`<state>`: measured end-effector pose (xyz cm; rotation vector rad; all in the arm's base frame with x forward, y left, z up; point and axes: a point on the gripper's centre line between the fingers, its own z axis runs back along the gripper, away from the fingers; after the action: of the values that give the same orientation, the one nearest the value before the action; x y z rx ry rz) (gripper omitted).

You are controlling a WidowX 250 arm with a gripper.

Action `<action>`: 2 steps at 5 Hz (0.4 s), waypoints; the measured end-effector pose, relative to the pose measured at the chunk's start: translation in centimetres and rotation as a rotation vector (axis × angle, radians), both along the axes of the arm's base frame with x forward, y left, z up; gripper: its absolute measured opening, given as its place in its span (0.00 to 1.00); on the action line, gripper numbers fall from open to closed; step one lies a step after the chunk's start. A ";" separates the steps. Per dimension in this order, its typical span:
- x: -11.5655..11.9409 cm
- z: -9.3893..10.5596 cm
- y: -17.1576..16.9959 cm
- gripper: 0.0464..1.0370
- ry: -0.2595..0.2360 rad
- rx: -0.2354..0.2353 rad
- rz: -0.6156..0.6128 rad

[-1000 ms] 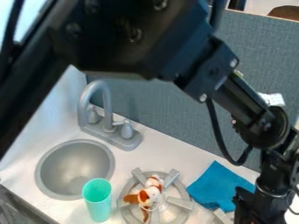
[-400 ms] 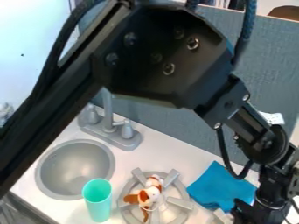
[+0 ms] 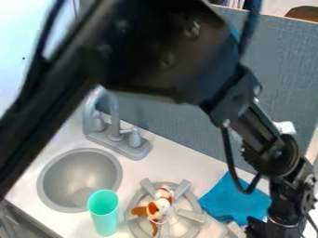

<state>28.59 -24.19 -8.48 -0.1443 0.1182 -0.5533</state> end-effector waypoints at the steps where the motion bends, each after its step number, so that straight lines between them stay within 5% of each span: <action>1: -0.2 0.3 1.5 0.96 -0.014 -0.017 0.042; 2: -0.1 2.7 2.6 0.96 -0.071 -0.083 0.077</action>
<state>28.48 -21.62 -5.76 -0.2086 0.0207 -0.4863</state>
